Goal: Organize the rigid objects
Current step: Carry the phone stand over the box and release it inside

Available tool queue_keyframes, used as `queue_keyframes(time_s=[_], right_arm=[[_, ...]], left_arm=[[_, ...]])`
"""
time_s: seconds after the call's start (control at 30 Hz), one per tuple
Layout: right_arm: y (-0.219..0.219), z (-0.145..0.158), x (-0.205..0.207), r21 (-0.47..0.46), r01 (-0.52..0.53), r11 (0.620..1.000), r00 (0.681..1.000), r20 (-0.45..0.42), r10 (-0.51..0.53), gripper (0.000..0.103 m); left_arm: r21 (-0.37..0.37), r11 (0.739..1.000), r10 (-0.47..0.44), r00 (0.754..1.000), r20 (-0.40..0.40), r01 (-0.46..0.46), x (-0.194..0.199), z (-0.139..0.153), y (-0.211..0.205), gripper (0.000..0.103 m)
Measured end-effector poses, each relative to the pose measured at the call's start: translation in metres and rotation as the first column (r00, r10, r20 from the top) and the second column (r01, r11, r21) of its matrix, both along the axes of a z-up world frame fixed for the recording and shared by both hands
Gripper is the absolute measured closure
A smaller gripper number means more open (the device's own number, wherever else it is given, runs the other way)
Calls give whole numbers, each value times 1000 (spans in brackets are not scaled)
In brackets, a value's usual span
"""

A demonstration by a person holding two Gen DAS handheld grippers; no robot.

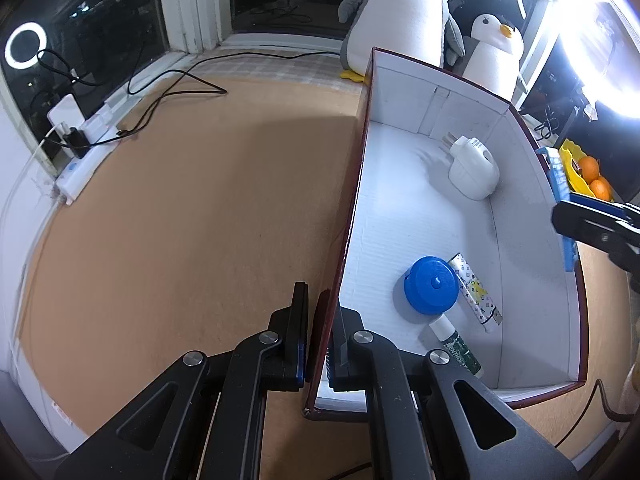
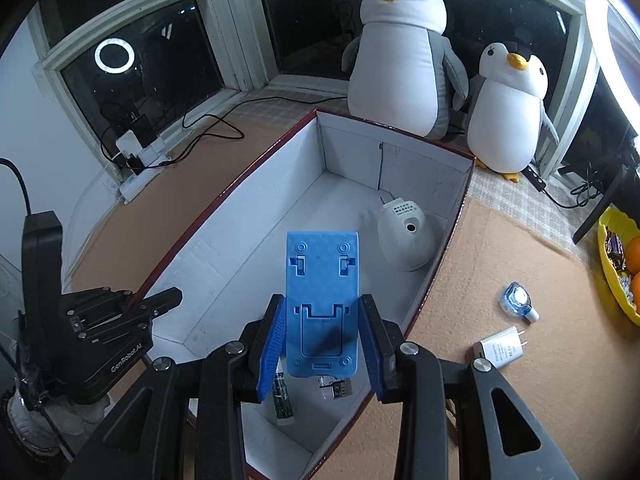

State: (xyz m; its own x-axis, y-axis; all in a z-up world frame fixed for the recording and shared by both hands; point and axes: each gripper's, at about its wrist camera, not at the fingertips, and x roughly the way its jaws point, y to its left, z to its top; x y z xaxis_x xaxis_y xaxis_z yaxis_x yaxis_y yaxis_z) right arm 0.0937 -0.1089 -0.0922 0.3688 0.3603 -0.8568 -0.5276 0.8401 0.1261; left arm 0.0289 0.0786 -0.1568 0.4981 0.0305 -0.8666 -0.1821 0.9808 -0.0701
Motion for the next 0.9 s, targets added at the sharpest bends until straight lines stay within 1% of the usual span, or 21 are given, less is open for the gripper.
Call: queue_keyframes(time_s=[0.33,0.4,0.43,0.5,0.53,0.77,0.9], right_arm=[[9,-8,3,4,-34,999,999,-13,34,69],[8,-7,2,11,-34,999,999,-10,34,57],[8,-5,2,13,-31,999,999,-5,32,55],[6,-2,1,18,-28,999,1000,6,28,46],[5,-1,1,20,-27,999,1000,10,26,45],[-10,7,4,57,23,998,1000,13,-24,44],[-17,10,4,47,47,998,998,27,-48,44]], left_arm=[[1,1000,3,1000,-2,-3,-1,0,-2,97],[2,1000,2,1000,-2,-2,-2,0,-2,97],[2,1000,2,1000,-1,-2,-1,0,-2,97],[2,1000,1,1000,-2,-1,-2,0,-2,97],[2,1000,0,1000,-2,0,-2,0,-2,97],[2,1000,-8,1000,-2,8,-1,0,0,97],[1,1000,-15,1000,-3,15,1,0,1,97]])
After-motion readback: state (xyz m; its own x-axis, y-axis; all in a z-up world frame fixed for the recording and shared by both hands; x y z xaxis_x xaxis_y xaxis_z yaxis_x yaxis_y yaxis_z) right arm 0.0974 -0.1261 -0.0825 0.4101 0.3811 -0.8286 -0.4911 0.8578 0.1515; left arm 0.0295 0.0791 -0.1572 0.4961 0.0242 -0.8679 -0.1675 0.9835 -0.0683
